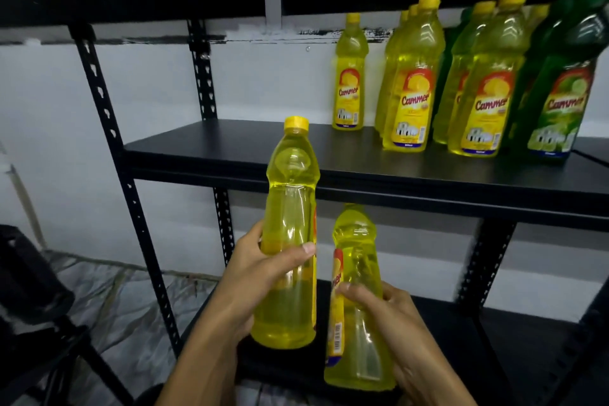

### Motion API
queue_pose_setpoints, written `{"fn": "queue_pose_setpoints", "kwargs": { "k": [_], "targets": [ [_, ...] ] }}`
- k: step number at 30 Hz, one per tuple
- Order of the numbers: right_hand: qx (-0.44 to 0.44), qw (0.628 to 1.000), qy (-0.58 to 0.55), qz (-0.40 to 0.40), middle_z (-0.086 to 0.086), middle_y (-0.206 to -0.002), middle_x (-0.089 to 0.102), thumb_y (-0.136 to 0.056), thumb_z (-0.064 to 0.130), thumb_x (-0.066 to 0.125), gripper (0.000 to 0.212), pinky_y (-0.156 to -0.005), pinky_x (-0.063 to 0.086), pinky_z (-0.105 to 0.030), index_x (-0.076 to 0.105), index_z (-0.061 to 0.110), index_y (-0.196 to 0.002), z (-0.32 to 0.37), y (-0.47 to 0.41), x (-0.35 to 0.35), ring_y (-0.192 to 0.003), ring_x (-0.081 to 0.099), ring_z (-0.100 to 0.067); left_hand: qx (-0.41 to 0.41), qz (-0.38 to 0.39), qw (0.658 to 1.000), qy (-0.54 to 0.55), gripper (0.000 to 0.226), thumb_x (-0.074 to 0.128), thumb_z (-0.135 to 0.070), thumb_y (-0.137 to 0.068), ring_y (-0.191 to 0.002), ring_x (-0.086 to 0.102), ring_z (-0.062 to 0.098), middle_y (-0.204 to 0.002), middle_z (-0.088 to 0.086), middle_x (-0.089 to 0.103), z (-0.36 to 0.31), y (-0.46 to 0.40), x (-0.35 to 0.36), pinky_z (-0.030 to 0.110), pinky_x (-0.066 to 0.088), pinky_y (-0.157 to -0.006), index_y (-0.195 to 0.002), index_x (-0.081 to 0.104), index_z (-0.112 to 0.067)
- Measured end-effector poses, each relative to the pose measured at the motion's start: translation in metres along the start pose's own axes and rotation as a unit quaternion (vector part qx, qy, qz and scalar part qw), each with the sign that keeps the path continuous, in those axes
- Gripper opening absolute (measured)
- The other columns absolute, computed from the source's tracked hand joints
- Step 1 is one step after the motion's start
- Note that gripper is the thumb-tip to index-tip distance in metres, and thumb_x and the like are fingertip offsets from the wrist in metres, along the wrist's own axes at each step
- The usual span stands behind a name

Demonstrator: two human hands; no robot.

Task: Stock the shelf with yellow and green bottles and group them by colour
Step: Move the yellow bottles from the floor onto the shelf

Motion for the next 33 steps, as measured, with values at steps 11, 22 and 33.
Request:
{"fn": "queue_pose_setpoints", "kwargs": {
  "k": [11,22,33],
  "targets": [
    [0.024,0.999,0.019,0.008,-0.016,-0.084,0.075,-0.075,0.019,0.079,0.023,-0.062,0.058,-0.033,0.074,0.009,-0.096,-0.019,0.011,0.001,-0.077,0.074,-0.03,-0.031,-0.012,0.999,-0.017,0.051,0.082,-0.037,-0.064,-0.085,0.073,0.013,-0.096,-0.004,0.075,0.026,0.015,0.002,0.029,0.057,-0.066,-0.11,0.063,-0.032],
    [-0.103,0.992,0.019,0.077,-0.007,-0.097,0.076,-0.079,0.011,0.075,0.033,-0.082,0.059,-0.041,0.068,0.014,-0.111,0.036,0.022,0.018,-0.089,0.074,-0.024,0.007,0.009,1.0,0.015,0.047,0.082,-0.024,-0.074,-0.088,0.074,0.014,-0.099,-0.005,0.076,0.009,0.012,0.007,0.028,0.059,-0.067,-0.115,0.061,-0.029],
    [-0.284,0.956,0.036,0.067,0.0,-0.094,0.077,-0.079,0.014,0.076,0.03,-0.069,0.06,-0.029,0.069,0.017,-0.108,0.162,-0.002,0.031,-0.085,0.074,-0.017,0.152,0.006,0.988,0.024,0.051,0.077,-0.023,-0.07,-0.093,0.073,0.025,-0.105,0.004,0.074,-0.102,-0.042,0.005,0.041,0.06,-0.072,-0.119,0.06,-0.019]
  ]
}}
Point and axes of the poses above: each hand's wrist, its own y-axis away from the middle knuckle, its own x-axis out of the palm, z = x × y, the point moved 7 cm from there along -y, towards the middle knuckle
